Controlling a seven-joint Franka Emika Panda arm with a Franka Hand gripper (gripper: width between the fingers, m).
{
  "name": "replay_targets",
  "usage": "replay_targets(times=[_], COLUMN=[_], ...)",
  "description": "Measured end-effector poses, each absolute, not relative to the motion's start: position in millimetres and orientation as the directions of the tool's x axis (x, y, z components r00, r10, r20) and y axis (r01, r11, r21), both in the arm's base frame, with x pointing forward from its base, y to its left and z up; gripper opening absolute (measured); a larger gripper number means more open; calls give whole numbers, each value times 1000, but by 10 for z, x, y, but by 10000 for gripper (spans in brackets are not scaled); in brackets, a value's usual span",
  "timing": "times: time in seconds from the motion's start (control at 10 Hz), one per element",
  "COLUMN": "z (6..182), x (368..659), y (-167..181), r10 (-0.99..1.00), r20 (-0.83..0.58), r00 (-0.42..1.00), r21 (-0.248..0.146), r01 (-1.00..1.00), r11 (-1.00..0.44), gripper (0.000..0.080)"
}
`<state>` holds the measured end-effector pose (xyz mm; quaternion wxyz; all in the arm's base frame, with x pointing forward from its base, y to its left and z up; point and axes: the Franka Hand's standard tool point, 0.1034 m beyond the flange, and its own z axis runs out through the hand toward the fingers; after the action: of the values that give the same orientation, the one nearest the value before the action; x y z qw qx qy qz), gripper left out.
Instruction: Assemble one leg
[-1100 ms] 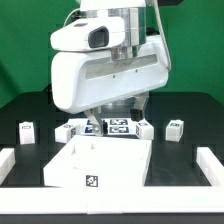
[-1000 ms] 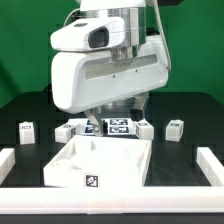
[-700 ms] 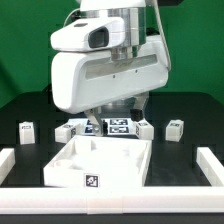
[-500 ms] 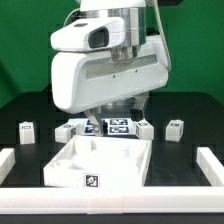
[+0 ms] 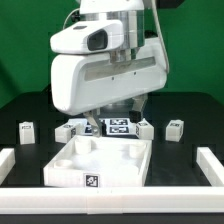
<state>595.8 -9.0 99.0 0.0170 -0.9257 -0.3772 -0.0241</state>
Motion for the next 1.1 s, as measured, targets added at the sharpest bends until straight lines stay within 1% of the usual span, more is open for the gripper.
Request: replay_targets(times=[0.2,0.3,0.4,0.5,0.6,1.0,1.1], z=[870,775,752,771,772,750,699], x=[5580,5405,5345,5348,5333,5322,5263], y=[-77,-82,-98,-127,-102,-132,-226], r10=[748,788,842,887,891,890,922], r20=[62,51,37,38,29,28,37], r00=[661,613,538,460,453,454,385], r21=[6,-2,-19,-16,-29,-31,-34], r01=[749,789,843,888,891,891,923], r11=[-662,-614,-537,-460,-452,-454,-384], gripper=[650,650,650,650,650,650,650])
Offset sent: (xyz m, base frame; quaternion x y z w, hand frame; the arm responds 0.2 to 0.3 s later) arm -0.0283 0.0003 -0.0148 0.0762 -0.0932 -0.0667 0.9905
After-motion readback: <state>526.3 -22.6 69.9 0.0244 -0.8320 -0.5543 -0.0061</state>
